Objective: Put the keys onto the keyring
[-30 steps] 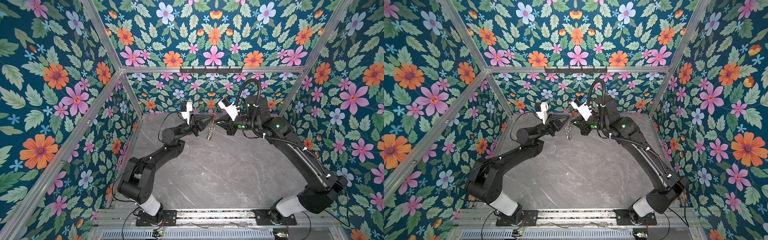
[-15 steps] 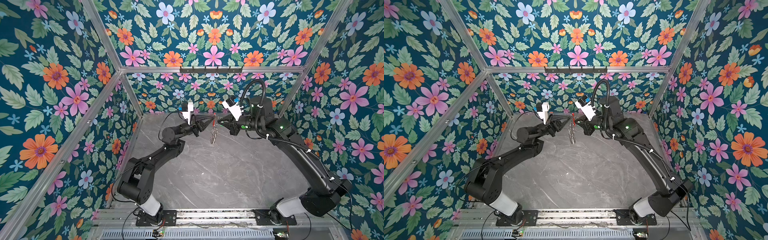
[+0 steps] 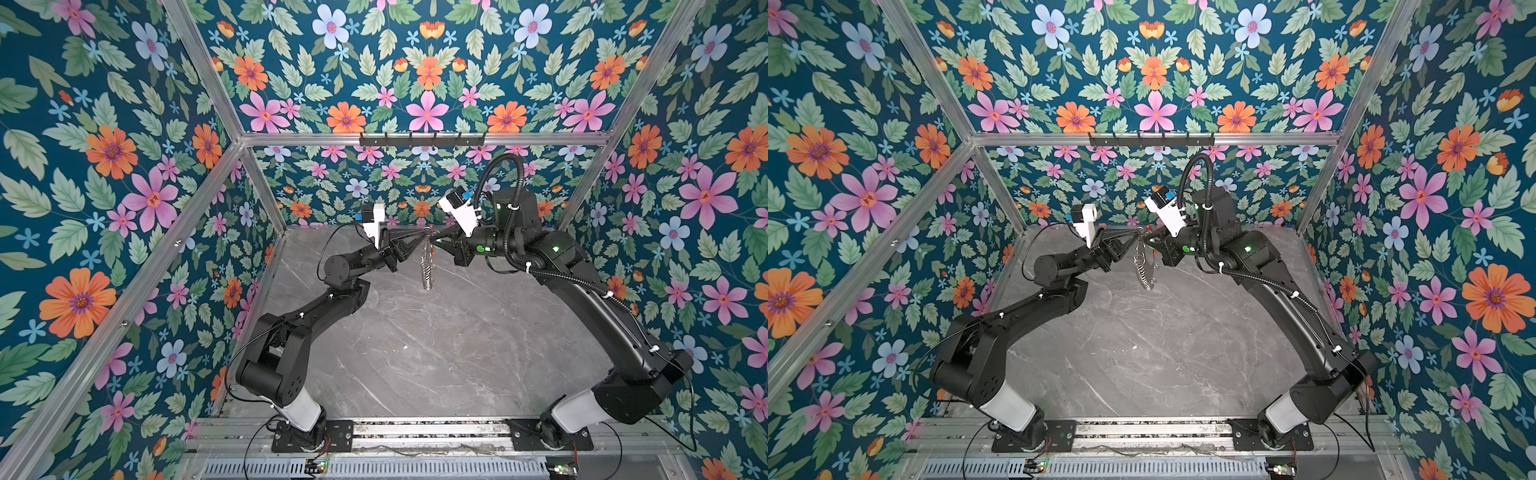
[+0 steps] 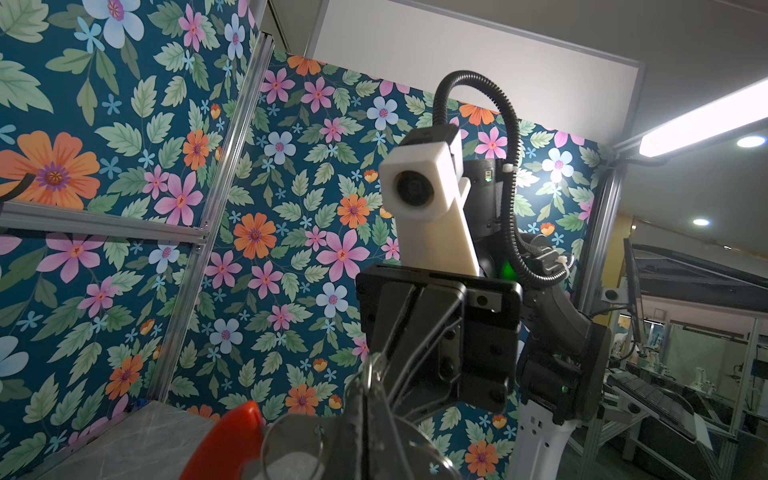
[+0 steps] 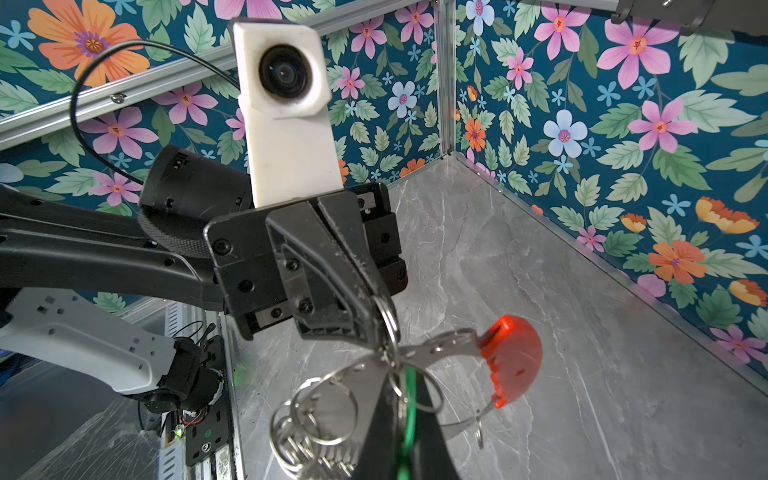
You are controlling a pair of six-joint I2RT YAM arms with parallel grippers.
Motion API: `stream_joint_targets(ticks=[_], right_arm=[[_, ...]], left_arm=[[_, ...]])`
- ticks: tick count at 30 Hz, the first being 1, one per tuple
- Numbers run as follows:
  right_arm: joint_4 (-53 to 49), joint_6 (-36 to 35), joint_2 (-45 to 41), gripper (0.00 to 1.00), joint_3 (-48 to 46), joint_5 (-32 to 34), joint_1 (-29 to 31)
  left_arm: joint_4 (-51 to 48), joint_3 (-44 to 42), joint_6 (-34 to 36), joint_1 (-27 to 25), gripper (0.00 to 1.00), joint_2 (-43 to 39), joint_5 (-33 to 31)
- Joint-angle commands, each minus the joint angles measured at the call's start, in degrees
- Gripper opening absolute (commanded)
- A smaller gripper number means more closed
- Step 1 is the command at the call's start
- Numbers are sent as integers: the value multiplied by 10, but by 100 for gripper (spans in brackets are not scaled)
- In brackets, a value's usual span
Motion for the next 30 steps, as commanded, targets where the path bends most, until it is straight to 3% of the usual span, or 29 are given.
stream_joint_targets(ticks=[1,5,7,11,18,23,30], right_arm=[[15,-5,-14,0,-15,7,3],[26,-6,-32,0,-57,33,2],[41,-6,-46,12,-89,59,2],[101,-4,-85,20,-167,116,1],[148,34,-137,39,-258,145,-23],[183,98,-178,40,-320,187,-82],[192,188,-210,40,-361,210,-170]], left_arm=[[16,-1,9,0,0,-1,-1],[-29,-13,46,1,0,-15,-1],[-75,-18,80,1,0,-25,1],[-126,-24,120,-3,0,-30,4],[-137,-11,134,-18,0,3,2],[-152,18,152,-46,0,53,-11],[-138,133,142,-112,0,208,-69]])
